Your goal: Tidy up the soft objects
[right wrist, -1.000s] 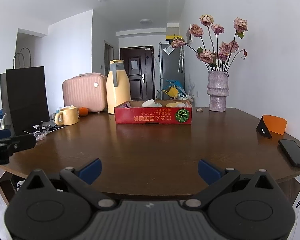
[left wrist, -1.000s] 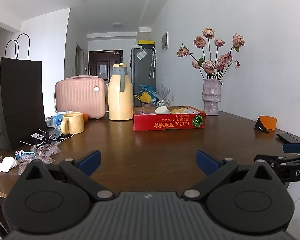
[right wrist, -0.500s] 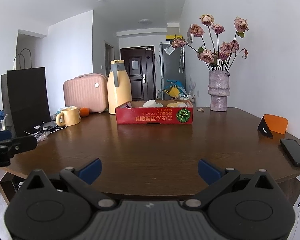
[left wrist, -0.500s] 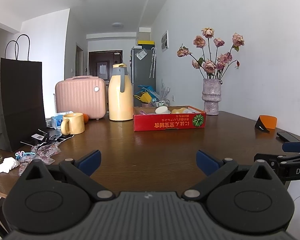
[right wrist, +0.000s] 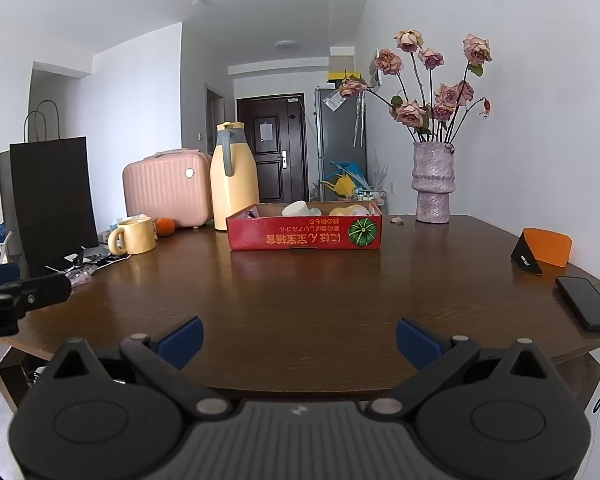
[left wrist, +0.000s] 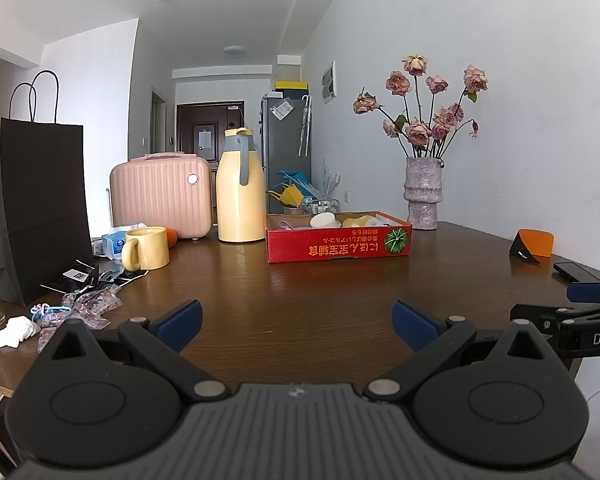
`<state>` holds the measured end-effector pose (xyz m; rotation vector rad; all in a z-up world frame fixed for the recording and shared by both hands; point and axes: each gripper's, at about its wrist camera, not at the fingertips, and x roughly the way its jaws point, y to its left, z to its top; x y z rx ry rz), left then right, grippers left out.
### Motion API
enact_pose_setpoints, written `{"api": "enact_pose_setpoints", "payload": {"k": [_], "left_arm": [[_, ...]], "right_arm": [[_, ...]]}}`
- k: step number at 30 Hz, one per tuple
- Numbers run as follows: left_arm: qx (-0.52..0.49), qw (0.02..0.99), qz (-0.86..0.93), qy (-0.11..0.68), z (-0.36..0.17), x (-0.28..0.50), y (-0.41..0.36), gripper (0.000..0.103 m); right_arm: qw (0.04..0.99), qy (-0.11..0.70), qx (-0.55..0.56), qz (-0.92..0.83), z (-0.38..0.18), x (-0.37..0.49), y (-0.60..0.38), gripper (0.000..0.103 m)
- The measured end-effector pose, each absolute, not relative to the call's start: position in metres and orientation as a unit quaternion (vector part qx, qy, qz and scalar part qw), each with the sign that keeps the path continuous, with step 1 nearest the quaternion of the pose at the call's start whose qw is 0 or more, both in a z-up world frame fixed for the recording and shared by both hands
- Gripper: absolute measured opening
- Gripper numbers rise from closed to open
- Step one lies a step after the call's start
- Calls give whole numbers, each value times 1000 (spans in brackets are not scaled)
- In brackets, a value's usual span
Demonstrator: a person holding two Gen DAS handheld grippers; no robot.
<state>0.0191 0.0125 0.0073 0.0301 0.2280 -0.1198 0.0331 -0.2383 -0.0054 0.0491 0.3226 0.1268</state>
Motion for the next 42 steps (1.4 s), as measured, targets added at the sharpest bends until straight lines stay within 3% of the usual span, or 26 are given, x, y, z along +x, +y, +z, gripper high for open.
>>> {"api": "enact_pose_setpoints", "payload": {"k": [42], "left_arm": [[24,991,-63,114,10,20,13,103]], "right_arm": [[985,159,27,63,-3,33,-239,103]]}}
